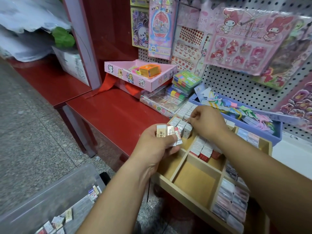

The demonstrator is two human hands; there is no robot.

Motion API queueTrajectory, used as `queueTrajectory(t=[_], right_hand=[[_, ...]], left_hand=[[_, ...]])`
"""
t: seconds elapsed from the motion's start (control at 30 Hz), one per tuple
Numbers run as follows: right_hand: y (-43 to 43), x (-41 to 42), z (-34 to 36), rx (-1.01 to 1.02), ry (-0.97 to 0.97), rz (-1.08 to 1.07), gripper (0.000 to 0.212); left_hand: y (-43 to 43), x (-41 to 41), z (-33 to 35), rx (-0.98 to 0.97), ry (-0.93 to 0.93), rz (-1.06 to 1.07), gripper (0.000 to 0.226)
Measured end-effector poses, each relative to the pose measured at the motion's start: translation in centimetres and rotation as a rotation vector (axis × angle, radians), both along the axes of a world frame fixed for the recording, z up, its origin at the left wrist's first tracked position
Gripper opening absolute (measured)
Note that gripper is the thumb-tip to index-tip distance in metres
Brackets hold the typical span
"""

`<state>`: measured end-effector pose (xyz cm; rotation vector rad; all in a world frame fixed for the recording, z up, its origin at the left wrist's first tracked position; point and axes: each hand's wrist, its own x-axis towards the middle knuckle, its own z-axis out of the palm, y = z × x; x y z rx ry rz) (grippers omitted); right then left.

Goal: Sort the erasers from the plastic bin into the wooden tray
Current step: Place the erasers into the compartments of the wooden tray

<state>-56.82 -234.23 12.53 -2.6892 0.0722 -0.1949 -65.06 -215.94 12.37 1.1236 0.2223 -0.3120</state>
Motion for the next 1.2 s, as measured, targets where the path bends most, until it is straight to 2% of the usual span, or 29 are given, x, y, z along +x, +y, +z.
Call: queueTrajectory(t=[0.1,0.17,0.27,0.37,0.6,0.8,0.97,1.03,1.2], right_hand=[[-0.1,-0.9,0.9,0.025,-0.044,0.013,0.010],[0.4,-2.2,2.0,0.148,-0.057,0.062,0.014],[1.5,-4.8,4.0,0.489,0.144,0.231,0.017],[1.8,-6.1,4.5,0.608,0.259,0.337,0.011],[0.9,-6.1,4.0,0.598,0.301,0.331,0.010],[0.2,-6.1,3.3,0.843,0.375,0.209,0.010],[-0.3,-5.9,3.5,1.002,0.379,0.140,0.010],[-1.0,-5.4,3.7,0.982,0.289,0.066,0.010],[-3.1,-3.6,3.0,0.515,0.009,-0.079,0.008]], left_hand=[[0.0,0.0,0.0,0.017,-0.023,0.019,0.025],[0.0,0.0,0.1,0.025,-0.035,0.023,0.026],[-0.1,-0.2,0.2,0.019,-0.053,0.011,0.031],[-0.1,-0.2,0.1,0.017,-0.078,-0.009,0.035],[-0.2,-0.5,0.4,-0.046,-0.110,-0.088,0.043],[-0.3,-0.4,0.3,-0.018,-0.066,-0.081,0.023],[-0.4,-0.5,0.4,0.058,-0.032,-0.040,0.023],[-0.3,-0.5,0.5,0.078,-0.020,-0.016,0.021],[0.2,-0.2,0.5,0.109,-0.011,0.087,0.025]])
